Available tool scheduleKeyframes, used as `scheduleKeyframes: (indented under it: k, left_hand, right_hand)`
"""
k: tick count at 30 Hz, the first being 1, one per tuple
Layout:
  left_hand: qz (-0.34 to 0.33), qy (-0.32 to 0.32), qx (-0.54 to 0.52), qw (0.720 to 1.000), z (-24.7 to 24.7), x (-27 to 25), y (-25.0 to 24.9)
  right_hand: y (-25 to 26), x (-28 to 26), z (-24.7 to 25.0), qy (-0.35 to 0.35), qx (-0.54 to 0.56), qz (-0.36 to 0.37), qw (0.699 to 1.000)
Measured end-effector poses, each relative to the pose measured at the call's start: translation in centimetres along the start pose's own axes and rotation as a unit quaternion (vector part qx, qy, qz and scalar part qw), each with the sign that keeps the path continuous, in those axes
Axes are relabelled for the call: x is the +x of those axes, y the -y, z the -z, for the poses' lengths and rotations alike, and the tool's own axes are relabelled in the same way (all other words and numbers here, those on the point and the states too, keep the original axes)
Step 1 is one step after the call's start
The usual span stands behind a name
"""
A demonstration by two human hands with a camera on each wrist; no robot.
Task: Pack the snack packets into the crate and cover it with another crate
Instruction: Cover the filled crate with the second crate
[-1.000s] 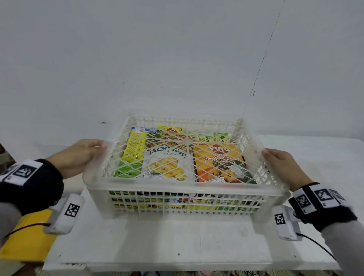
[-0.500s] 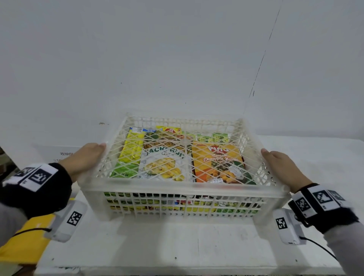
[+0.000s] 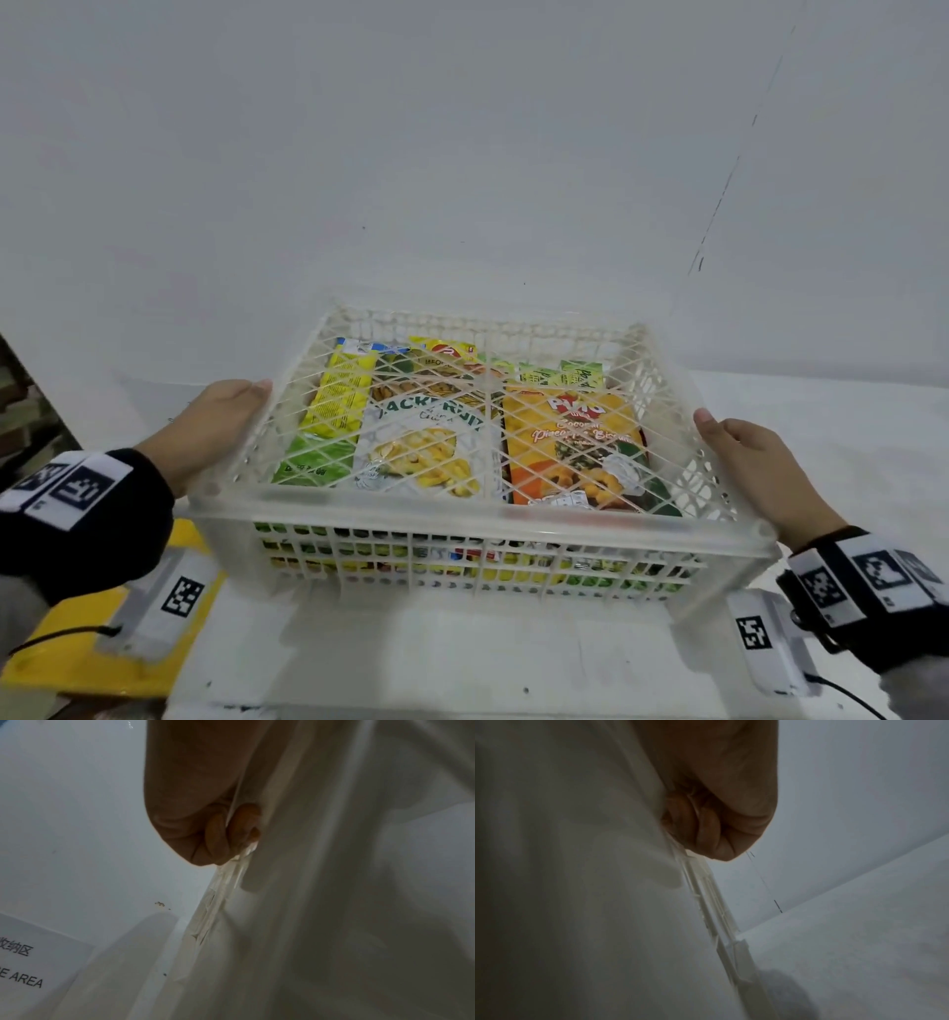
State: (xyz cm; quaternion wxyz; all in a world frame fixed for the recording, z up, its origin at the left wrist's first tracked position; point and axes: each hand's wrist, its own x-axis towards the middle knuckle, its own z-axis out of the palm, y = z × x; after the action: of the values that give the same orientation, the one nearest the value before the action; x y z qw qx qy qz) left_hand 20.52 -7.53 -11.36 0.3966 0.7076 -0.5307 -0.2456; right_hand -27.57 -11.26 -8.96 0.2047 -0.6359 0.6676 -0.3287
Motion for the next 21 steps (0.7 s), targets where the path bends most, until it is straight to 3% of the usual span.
scheduleKeyframes:
  k: [7, 16, 21]
  left_hand:
    - [0.005, 0.006, -0.078, 0.997, 7.9, 1.5, 4.3]
    - [-0.017, 0.003, -0.017, 1.0, 22.3, 4.9, 11.2]
    - [0.021, -0.009, -0.031, 0.999, 28.5, 6.2, 16.0]
  right_hand:
    - [7.3, -3.2, -5.0, -0.023, 0.02, -0.002, 1.0]
    - [18.4, -9.2, -15.0, -0.028, 0.095, -0.032, 0.995]
    - [23.9, -11.1, -19.8, -0.023, 0.112, -0.039, 0.993]
